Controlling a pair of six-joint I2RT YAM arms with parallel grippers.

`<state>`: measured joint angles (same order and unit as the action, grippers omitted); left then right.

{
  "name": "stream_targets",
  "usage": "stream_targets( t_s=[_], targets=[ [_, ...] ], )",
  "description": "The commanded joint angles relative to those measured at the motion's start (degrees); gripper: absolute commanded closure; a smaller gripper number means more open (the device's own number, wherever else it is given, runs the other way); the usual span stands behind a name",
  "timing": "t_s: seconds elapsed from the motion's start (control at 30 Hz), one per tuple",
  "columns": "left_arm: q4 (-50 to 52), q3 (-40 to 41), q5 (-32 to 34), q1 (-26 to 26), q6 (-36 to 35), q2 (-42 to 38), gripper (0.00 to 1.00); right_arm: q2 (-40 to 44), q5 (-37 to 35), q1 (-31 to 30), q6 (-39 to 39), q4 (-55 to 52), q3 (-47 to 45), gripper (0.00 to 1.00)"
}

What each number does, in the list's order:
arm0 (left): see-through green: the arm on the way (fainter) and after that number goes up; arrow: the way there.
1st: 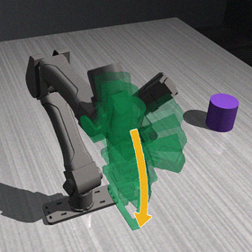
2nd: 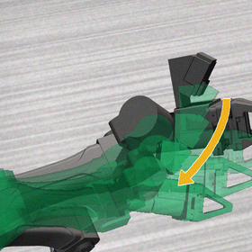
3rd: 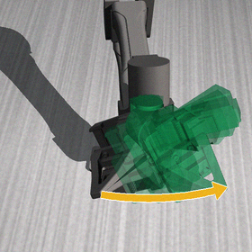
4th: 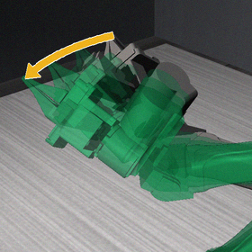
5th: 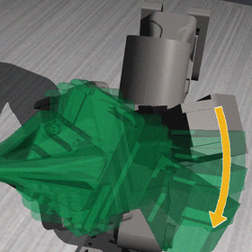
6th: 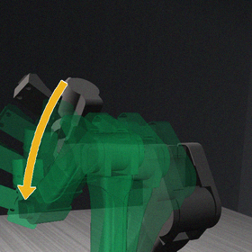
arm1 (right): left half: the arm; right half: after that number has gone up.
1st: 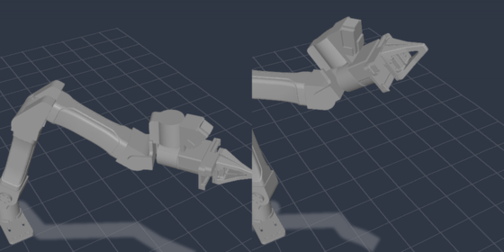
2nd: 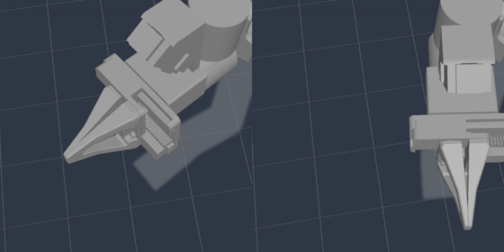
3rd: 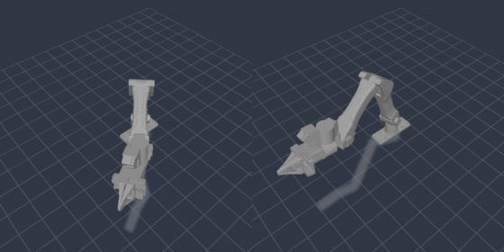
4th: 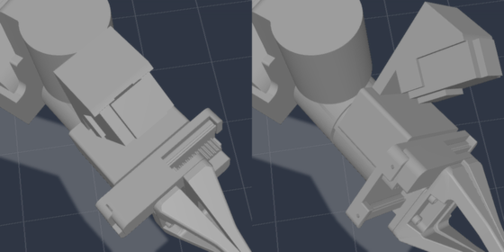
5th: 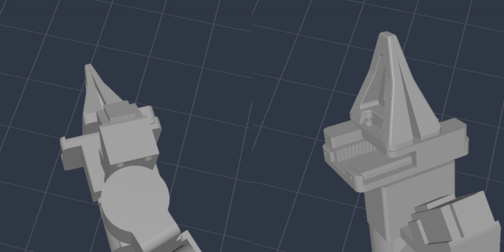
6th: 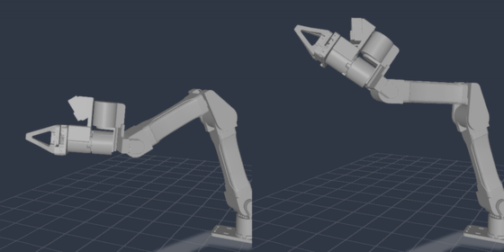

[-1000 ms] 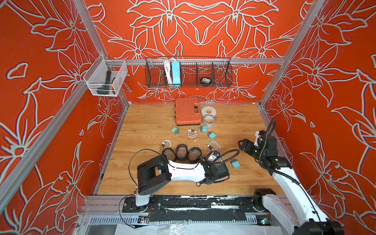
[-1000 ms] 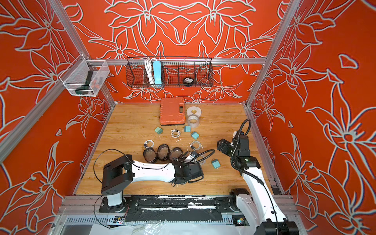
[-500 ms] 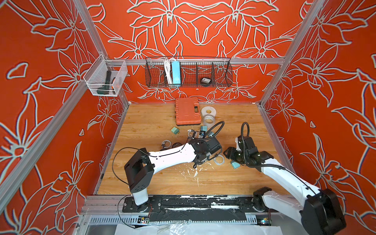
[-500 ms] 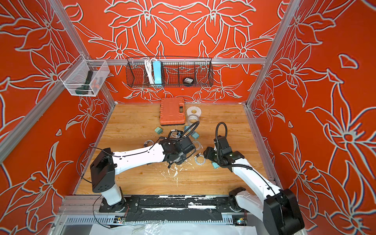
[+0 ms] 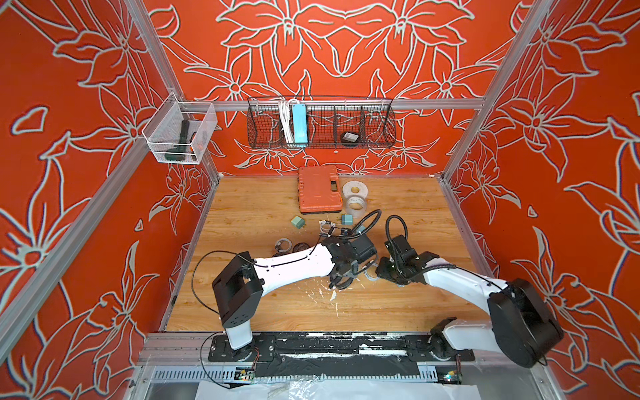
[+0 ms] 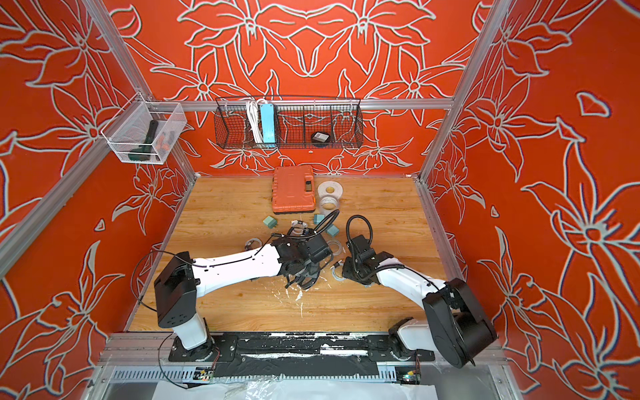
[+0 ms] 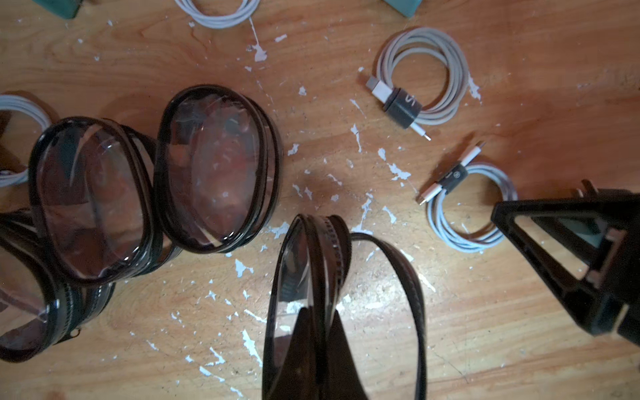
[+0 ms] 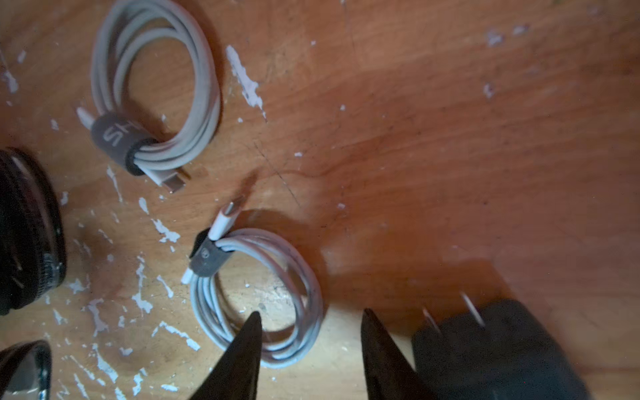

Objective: Pack away charging kits
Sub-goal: Pick up the charging cable from the center of the board.

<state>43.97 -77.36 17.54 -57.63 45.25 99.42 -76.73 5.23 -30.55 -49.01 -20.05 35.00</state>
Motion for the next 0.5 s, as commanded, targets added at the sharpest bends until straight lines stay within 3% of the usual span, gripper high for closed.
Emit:
stream_targets(
  t_s=[0.0, 0.47],
  targets=[
    [-2.2, 1.4, -1.5, 0.5, 0.6, -3.3, 1.00, -1.3, -3.2, -0.7, -0.8, 0.3, 1.3, 0.54],
    [-2.8, 3.5, -0.8, 0.7, 2.3, -5.6, 1.00, -5.2, -7.6, -5.1, -0.4, -3.8, 3.1, 0.56]
  ],
)
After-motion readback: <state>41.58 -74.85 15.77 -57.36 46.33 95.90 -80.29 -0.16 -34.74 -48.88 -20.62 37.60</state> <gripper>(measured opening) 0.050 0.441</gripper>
